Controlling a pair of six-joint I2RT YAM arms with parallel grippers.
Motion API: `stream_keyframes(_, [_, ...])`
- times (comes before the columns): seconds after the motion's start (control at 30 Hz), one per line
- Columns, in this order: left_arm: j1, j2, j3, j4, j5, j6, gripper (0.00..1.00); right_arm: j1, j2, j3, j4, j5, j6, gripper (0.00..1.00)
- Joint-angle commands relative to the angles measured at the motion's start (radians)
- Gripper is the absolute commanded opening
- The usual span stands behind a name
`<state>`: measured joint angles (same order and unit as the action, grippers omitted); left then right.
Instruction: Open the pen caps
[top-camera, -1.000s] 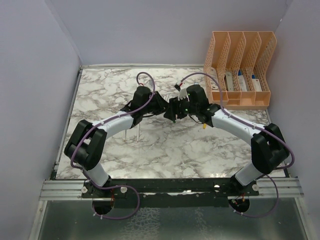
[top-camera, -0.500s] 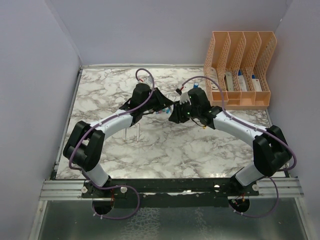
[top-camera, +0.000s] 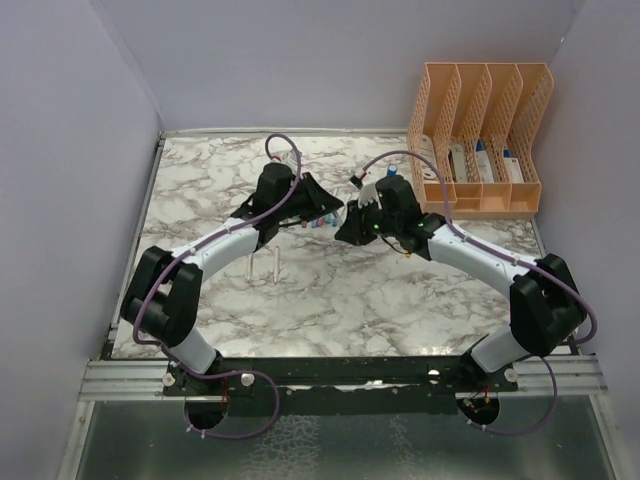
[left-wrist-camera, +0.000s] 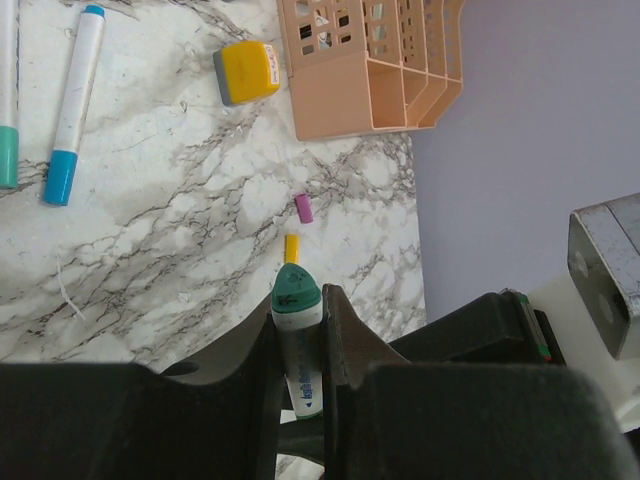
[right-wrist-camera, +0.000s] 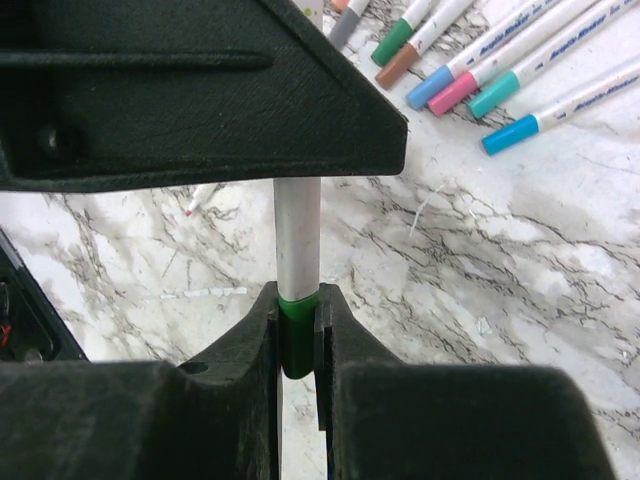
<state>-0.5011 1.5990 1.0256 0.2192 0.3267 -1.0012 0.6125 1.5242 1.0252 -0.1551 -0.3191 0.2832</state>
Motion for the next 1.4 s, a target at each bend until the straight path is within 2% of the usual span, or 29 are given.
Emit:
stream_keyframes(0.0, [0.131,-0.008,0.049,-0.020,-0.061,0.062,0.00,0.004,-0.057,-0.039,-0.056,0.016,-0.008,0.01])
stream_keyframes(0.17, [0.247,0.050,0.129,-0.038,-0.032,0.086,0.00,0.004,-0.084,-0.100,-0.072,0.005,-0.001,0.01])
stream_keyframes(0.33, [0.277,0.077,0.182,-0.066,-0.020,0.105,0.00,0.004,-0.110,-0.124,-0.103,0.050,-0.001,0.01])
stream_keyframes(0.4, [0.280,0.077,0.196,-0.106,-0.012,0.128,0.00,0.004,-0.118,-0.116,-0.132,0.115,0.013,0.01])
stream_keyframes(0.6, [0.272,0.070,0.275,-0.533,-0.038,0.399,0.00,-0.001,-0.095,-0.029,-0.295,0.453,0.065,0.01])
stream_keyframes(0.67, [0.268,0.040,0.244,-0.631,-0.081,0.466,0.00,-0.016,-0.085,-0.008,-0.318,0.503,0.073,0.01])
stream_keyframes(0.7, [0.266,-0.030,0.158,-0.698,-0.141,0.508,0.00,-0.049,-0.067,0.020,-0.336,0.520,0.073,0.01])
stream_keyframes(0.9, [0.266,-0.081,0.076,-0.790,-0.187,0.564,0.00,-0.094,-0.024,0.067,-0.369,0.515,0.054,0.01])
stream_keyframes(1.17, [0.258,-0.002,0.108,-0.885,-0.224,0.643,0.00,-0.141,-0.043,0.050,-0.386,0.528,0.041,0.01])
stream_keyframes(1.37, [0.247,0.049,0.109,-0.893,-0.241,0.668,0.00,-0.186,-0.064,0.016,-0.383,0.520,0.036,0.01])
